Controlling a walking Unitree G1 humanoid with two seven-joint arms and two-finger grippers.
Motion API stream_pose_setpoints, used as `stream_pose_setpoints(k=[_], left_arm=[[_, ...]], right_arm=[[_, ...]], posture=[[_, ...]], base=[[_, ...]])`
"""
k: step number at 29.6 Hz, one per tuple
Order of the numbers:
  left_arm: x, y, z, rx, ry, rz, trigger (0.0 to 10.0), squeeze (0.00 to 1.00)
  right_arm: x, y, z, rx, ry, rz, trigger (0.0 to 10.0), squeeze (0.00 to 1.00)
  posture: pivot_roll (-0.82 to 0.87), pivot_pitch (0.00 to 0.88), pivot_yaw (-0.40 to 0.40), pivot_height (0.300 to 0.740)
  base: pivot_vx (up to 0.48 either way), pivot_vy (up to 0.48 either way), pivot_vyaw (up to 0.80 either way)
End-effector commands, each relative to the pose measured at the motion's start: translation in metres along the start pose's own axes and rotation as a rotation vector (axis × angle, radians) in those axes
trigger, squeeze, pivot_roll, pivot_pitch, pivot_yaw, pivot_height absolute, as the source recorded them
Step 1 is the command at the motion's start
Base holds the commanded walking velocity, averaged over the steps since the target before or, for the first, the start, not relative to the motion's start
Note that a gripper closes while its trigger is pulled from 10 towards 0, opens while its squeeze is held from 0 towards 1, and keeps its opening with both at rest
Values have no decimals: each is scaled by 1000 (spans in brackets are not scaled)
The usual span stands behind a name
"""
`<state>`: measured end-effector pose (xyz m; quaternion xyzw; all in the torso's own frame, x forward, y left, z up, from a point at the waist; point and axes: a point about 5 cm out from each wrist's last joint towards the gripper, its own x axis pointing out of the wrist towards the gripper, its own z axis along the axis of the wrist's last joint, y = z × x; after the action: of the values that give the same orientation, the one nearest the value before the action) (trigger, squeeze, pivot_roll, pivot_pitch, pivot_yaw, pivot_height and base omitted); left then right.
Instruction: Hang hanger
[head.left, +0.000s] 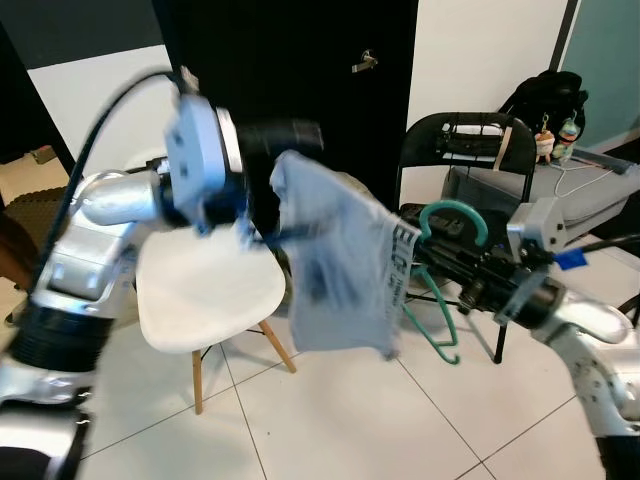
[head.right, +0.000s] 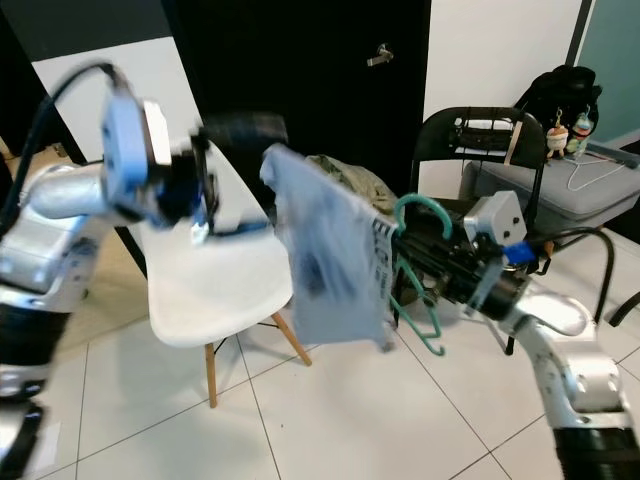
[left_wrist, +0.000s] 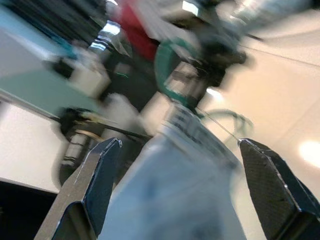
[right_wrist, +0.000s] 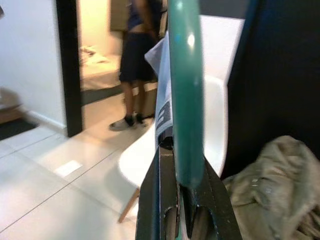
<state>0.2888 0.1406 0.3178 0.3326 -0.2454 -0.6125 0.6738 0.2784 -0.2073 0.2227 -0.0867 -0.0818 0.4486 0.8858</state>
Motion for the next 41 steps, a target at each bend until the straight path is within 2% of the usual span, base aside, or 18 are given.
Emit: stream_pose_setpoints(k=[1,5,6,10,14,16,17,25,26,28,29,30,31,33,35,39,40,41], left_arm=[[0,-4,-2,14,50,-94,10000,0],[2,1,-4,56,111,-162,10000,0],[6,2,-5,64,115,-186,10000,0],[14,1,-7,73,115,-218,10000,0],[21,1,-9,79,118,-227,10000,0],[22,1,-10,76,120,-237,10000,0],[20,-3,-15,52,161,-283,10000,0],[18,-6,-20,40,209,-313,10000,0],[16,-7,-26,30,260,-321,10000,0],[16,-7,-26,30,260,-321,10000,0],[14,-9,-34,13,322,-328,10000,0],[14,-9,-34,13,322,-328,10000,0],[12,-9,-42,-4,391,-329,10000,0],[12,-9,-42,-4,391,-329,10000,0],[9,-10,-53,-17,483,-335,10000,0],[8,-11,-57,-22,521,-337,10000,0],[7,-12,-60,-32,544,-347,9137,0],[7,-12,-60,-32,544,-347,9137,0]], right_arm=[[6,9,3,-4,-8,72,0,0],[14,20,1,-1,9,154,0,0],[18,27,-2,5,17,199,0,0],[25,38,-6,11,32,264,0,0],[28,44,-7,16,35,295,0,0],[28,46,-7,17,36,305,0,0],[26,46,-6,16,36,313,0,0],[26,46,-5,15,36,317,0,0],[26,46,-5,15,34,320,0,0],[26,46,-5,15,34,320,0,0],[26,46,-4,13,31,322,0,0],[26,46,-4,13,31,322,0,0],[26,46,-4,11,30,323,0,0],[26,46,-4,11,30,323,0,0],[26,47,-3,8,28,324,0,0],[26,47,-3,6,28,325,0,0],[27,48,-3,6,29,324,0,0],[27,48,-3,6,29,324,0,0]], posture=[[-13,0,64,740],[-11,0,71,740],[-11,0,71,740],[-15,0,76,740],[-18,0,77,740],[-21,0,79,740],[-21,0,79,740],[-20,0,81,740],[-18,0,81,740],[-18,0,81,740],[-19,0,81,740],[-19,0,81,740],[-20,0,83,740],[-20,0,83,740],[-23,0,85,740],[-24,0,85,740],[-24,0,85,740],[-24,0,85,740]], base=[[0,0,0],[0,0,0],[0,0,0],[0,0,0],[0,0,0],[0,0,0],[0,0,0],[0,0,0],[0,0,0],[0,0,0],[0,0,0],[0,0,0],[0,0,0],[0,0,0],[0,0,0],[0,0,0],[0,0,0],[0,0,0]])
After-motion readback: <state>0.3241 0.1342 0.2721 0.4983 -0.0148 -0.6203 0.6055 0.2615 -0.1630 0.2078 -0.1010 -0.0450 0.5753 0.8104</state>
